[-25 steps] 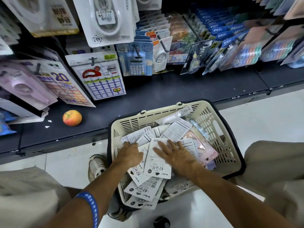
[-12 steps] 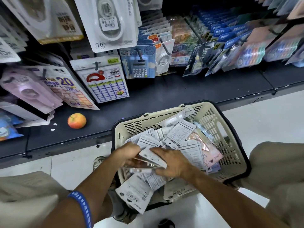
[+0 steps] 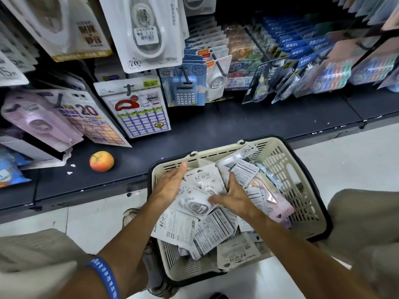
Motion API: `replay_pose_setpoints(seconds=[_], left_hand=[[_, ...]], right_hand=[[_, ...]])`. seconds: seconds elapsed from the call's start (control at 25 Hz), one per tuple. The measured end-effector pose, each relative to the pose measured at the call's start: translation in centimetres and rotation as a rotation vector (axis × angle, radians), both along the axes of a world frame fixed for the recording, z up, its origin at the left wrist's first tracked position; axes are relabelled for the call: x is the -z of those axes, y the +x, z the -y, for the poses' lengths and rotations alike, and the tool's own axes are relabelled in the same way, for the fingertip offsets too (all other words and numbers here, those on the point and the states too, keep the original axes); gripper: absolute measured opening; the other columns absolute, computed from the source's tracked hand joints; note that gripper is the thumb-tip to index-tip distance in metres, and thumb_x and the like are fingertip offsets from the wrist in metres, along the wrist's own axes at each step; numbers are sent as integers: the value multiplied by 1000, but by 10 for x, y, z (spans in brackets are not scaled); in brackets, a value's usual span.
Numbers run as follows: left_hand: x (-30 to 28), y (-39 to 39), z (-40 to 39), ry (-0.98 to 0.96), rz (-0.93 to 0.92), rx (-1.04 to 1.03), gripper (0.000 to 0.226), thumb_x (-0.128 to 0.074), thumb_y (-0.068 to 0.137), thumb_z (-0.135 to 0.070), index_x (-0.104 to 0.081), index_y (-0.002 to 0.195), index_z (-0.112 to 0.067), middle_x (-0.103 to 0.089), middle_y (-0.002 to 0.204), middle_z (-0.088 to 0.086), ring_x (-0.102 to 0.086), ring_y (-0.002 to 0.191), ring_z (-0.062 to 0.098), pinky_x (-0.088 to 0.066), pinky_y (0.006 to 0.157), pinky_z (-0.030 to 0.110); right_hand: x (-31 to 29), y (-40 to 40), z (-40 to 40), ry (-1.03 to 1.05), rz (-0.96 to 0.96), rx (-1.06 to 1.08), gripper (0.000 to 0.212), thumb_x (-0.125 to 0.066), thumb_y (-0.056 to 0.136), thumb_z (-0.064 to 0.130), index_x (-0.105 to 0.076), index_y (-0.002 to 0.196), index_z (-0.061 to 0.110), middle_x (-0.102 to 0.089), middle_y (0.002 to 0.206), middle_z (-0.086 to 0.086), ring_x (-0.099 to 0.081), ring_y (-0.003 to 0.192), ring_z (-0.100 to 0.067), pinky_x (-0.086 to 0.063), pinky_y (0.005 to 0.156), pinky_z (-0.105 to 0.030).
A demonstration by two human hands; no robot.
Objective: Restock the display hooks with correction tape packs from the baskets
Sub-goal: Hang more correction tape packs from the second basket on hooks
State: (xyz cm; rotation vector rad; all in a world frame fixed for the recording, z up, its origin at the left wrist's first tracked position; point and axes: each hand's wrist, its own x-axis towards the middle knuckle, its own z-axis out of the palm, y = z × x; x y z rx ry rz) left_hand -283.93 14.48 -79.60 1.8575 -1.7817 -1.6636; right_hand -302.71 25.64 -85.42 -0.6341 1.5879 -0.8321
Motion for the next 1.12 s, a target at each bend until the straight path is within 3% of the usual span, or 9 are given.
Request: replay_pose_setpoints(seconds=[0.08,0.16,0.28,0.48,0.6,0.68,0.92,1.04,1.12], left_hand=[[2,-5,-11,-68,19,83,81,-17,87,-86,-47,145,-39,-44,158,-1,-37,147,25,-26,117,46],[5,-10,-17,-48,24,124,85,-13,85,-87,-46,144,-35,-45,156,2,-39,145,27,-28,113,45],[3,-8,-15,-22,38,48,83,-16,90,-82,-40,151,-32,-38,161,1,-35,148,25,-25,117,43],[-2,-9,-6,-192,-8,-137,47,-34,105,-54,-62,126,-22,-63,133,6,-54,128,26,-37,109,35],[-3,-9,-2,-215,-20,-215,26,-51,104,-38,-64,110,-17,-67,112,3,-62,113,26,-41,91,27],[-1,-4,-1,-136,61,-148,31,-55,102,-34,-60,126,-15,-65,125,6,-61,114,26,-46,97,30],[9,-4,-20,-69,275,320,54,-47,101,-18,-37,154,-26,-48,153,8,-60,122,28,-53,94,38],[13,-2,-24,-60,268,239,62,-47,99,-7,-27,156,-21,-52,147,9,-67,93,19,-50,58,24],[14,-1,-24,-38,266,168,64,-45,97,-3,-24,155,-22,-61,125,0,-65,80,16,-43,50,22]], right_hand=[[-6,12,-3,-86,-35,-100,78,-94,66,34,-42,123,50,-63,131,12,-71,103,-8,-62,85,-40],[-7,27,-2,-79,-332,-380,91,-90,64,52,-34,135,46,-60,133,16,-64,115,-7,-51,103,-46],[-3,49,6,-13,-709,-457,98,-87,68,43,-22,141,35,-61,126,9,-59,117,-22,-39,111,-49],[-6,28,20,134,-399,-291,82,-88,68,19,-40,135,22,-62,101,8,-65,95,-19,-61,76,-27],[-12,3,21,113,-205,-196,85,-86,67,5,-42,138,22,-71,106,-3,-72,93,-20,-63,79,-36],[-17,-9,20,86,-138,-175,96,-84,70,0,-35,149,24,-72,111,-2,-73,97,-21,-61,83,-35],[-19,14,4,143,-312,-493,88,-86,73,14,-35,143,26,-62,126,-4,-61,100,-18,-58,78,-27],[-9,35,6,76,-463,-470,91,-90,68,28,-32,139,33,-66,122,2,-66,102,-21,-58,87,-36],[-1,41,12,56,-484,-419,93,-91,66,29,-30,136,36,-68,117,5,-68,98,-20,-60,85,-38]])
